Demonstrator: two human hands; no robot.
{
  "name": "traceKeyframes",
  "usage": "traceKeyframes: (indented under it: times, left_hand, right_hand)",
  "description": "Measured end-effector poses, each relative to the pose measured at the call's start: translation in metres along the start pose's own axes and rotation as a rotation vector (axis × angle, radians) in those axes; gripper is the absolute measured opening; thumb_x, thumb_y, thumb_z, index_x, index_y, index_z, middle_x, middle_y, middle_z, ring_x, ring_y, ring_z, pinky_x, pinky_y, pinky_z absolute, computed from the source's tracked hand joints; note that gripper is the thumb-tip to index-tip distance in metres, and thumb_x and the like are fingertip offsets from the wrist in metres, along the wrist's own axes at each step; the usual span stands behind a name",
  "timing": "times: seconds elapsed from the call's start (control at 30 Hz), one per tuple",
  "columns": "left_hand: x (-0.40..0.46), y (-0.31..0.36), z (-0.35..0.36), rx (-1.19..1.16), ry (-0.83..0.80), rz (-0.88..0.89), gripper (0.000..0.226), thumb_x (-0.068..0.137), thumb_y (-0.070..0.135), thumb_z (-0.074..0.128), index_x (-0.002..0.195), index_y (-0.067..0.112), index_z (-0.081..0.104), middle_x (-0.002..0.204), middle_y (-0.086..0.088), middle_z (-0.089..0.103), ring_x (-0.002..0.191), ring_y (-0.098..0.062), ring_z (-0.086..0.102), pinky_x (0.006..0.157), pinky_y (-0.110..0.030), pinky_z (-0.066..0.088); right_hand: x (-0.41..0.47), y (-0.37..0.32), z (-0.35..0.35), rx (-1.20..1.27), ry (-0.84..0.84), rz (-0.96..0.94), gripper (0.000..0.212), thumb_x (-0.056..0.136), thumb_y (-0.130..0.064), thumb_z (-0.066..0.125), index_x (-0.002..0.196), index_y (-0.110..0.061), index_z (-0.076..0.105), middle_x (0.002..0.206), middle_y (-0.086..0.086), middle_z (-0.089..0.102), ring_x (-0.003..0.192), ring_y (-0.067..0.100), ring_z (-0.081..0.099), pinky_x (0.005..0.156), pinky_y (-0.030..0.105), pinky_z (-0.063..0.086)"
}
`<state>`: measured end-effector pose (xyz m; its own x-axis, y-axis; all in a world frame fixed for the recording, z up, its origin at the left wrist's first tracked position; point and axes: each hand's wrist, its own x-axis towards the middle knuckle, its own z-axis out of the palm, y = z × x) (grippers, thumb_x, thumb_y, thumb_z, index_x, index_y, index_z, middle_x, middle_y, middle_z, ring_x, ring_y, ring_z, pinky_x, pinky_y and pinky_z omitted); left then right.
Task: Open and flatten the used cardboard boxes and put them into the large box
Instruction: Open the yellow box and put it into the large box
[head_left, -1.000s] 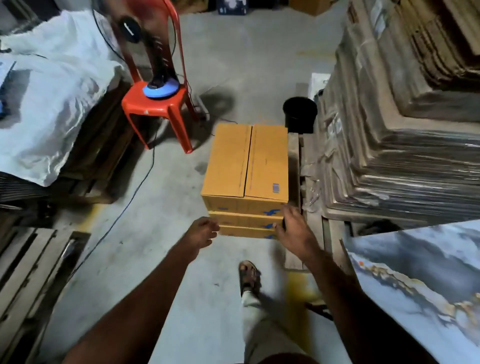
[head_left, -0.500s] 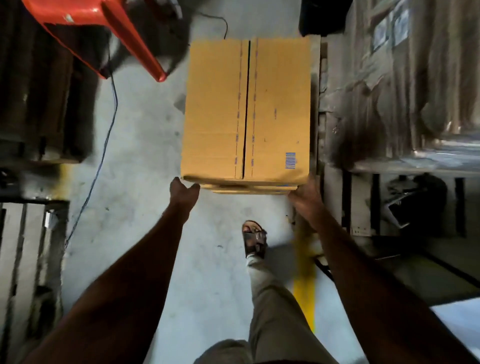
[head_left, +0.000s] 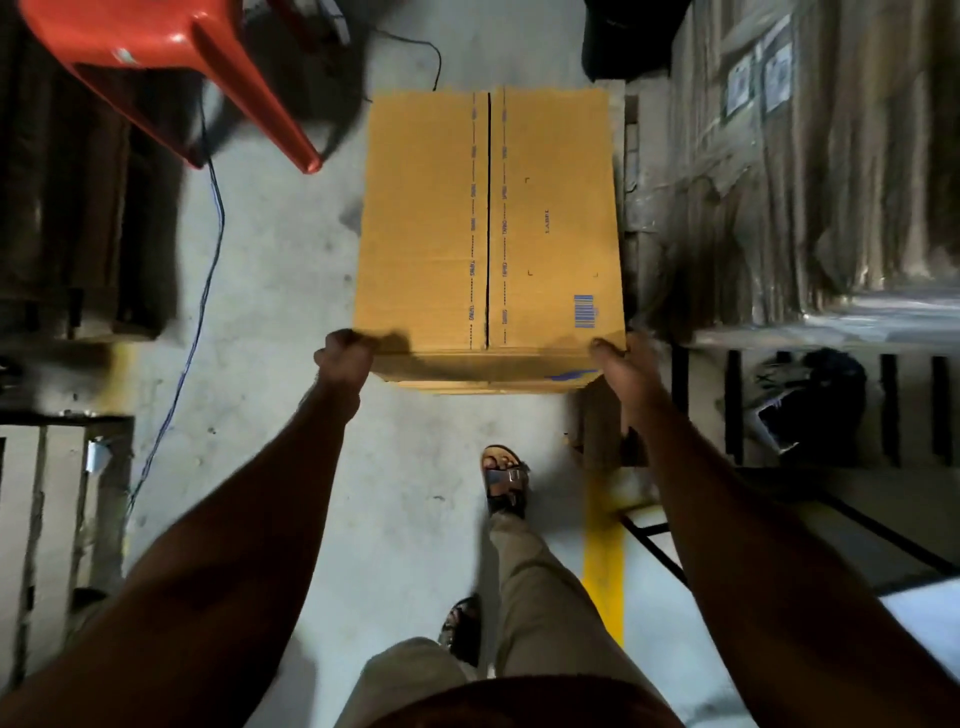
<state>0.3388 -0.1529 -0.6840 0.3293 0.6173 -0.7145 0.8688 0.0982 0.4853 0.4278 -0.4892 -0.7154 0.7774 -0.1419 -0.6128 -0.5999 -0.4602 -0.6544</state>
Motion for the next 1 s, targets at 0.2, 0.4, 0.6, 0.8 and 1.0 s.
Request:
traceKeyframes:
  times: [0.2, 0.4, 0.6, 0.8, 1.0]
  left_hand:
    - [-0.045, 0.054, -0.029, -0.356, 0.142, 0.187, 0.052, 0.087, 0.029, 0.069, 0.127, 0.009, 0.042, 0.120, -0.008, 0.044, 0.104, -0.023, 0.052, 0.083, -0.031, 0.047]
    - [-0.103, 0.074, -0.109, -0.393, 0.197, 0.451, 0.054, 0.080, 0.051, 0.064, 0.116, 0.013, 0.050, 0.111, -0.005, 0.051, 0.104, -0.027, 0.055, 0.096, -0.039, 0.049]
    - [-0.186, 0.065, -0.194, -0.430, 0.192, 0.592, 0.078, 0.068, 0.069, 0.049, 0.119, 0.010, 0.057, 0.120, -0.017, 0.061, 0.111, -0.035, 0.060, 0.099, -0.049, 0.049]
    - [-0.282, 0.061, -0.229, -0.462, 0.128, 0.741, 0.083, 0.061, 0.072, 0.043, 0.122, 0.016, 0.053, 0.123, -0.010, 0.060, 0.110, -0.031, 0.059, 0.097, -0.047, 0.049]
    - [-0.402, 0.061, -0.211, -0.476, -0.008, 0.891, 0.080, 0.062, 0.067, 0.040, 0.117, 0.012, 0.057, 0.120, -0.012, 0.061, 0.107, -0.032, 0.060, 0.092, -0.047, 0.051]
  right_hand:
    - [-0.042, -0.091, -0.020, 0.158, 0.162, -0.179, 0.037, 0.091, -0.032, 0.069, 0.112, -0.010, 0.047, 0.109, 0.012, 0.057, 0.095, 0.021, 0.057, 0.072, 0.023, 0.042]
    - [-0.132, -0.165, -0.049, 0.091, 0.327, -0.437, 0.044, 0.090, -0.042, 0.066, 0.112, -0.005, 0.054, 0.096, 0.002, 0.054, 0.106, 0.031, 0.057, 0.093, 0.043, 0.045]
    - [-0.275, -0.185, -0.081, 0.052, 0.504, -0.571, 0.056, 0.085, -0.055, 0.061, 0.118, -0.010, 0.056, 0.121, 0.014, 0.060, 0.114, 0.033, 0.055, 0.096, 0.040, 0.043]
    - [-0.428, -0.170, -0.135, 0.016, 0.798, -0.629, 0.056, 0.091, -0.051, 0.058, 0.124, -0.006, 0.050, 0.129, 0.016, 0.055, 0.120, 0.034, 0.050, 0.095, 0.038, 0.039]
    - [-0.537, -0.120, -0.212, 0.072, 1.068, -0.664, 0.051, 0.092, -0.052, 0.054, 0.117, -0.007, 0.051, 0.121, 0.015, 0.056, 0.114, 0.034, 0.051, 0.093, 0.041, 0.039]
